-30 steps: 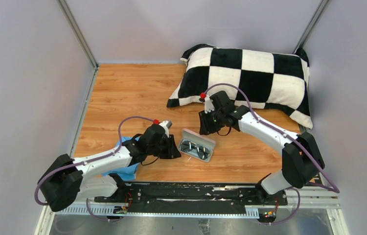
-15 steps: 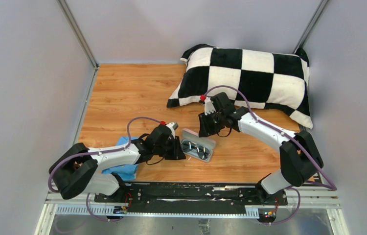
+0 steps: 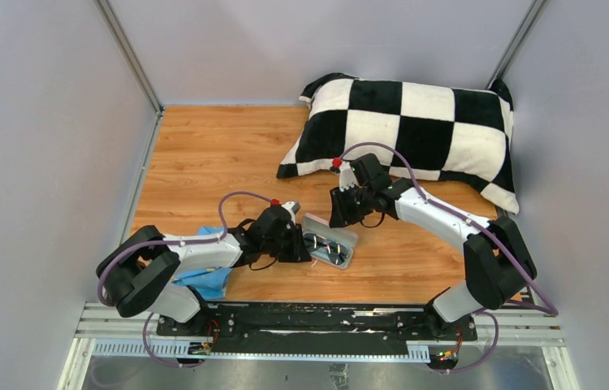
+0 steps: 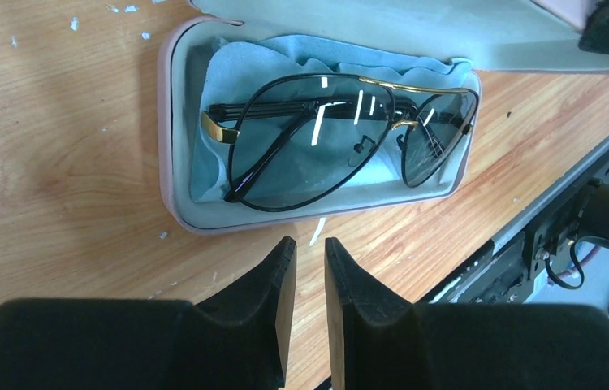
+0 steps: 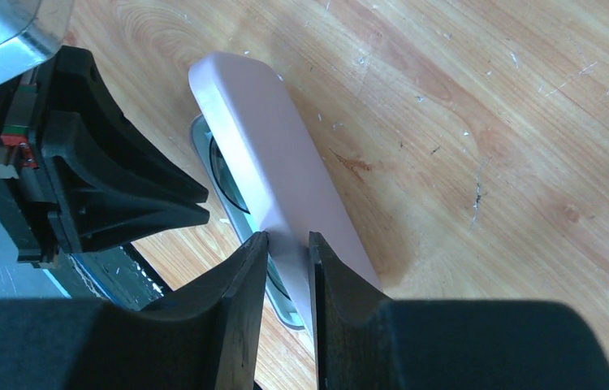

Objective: Organize the sunglasses
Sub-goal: Close the sunglasses case at the center of the board.

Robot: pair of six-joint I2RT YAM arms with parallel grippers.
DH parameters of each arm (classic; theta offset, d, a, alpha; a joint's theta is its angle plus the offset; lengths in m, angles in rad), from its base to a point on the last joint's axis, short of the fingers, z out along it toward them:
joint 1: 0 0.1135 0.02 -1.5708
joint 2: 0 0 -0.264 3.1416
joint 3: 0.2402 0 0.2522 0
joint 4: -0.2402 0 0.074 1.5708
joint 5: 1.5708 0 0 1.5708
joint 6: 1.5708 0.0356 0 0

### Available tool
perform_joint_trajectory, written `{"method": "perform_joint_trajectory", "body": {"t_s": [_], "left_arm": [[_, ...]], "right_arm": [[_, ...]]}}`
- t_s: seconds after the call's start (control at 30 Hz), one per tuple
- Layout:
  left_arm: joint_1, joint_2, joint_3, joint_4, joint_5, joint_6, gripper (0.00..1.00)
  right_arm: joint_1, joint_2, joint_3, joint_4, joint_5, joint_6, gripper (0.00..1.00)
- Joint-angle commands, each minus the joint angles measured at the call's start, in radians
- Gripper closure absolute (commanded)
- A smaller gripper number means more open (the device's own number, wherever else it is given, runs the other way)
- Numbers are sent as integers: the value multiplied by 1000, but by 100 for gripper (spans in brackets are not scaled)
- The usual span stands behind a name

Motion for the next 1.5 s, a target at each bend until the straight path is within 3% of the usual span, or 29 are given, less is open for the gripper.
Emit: {"method": "perform_joint_trajectory", "body": {"t_s": [0.0, 0.3, 0.9, 1.47], "left_arm": [[-8, 28, 23, 37, -27, -8, 75], [-8, 66, 31, 71, -30, -8, 75], [-8, 94, 44, 76, -24, -6, 76], [-8, 23, -21, 78, -43, -28, 76]], "right_arm": [[-12, 26, -25, -27, -16, -23, 71], [-9, 25, -44, -34, -57, -29, 82], [76, 55, -74, -17, -53, 3, 86], [95, 99, -102, 38, -40, 51, 86]]}}
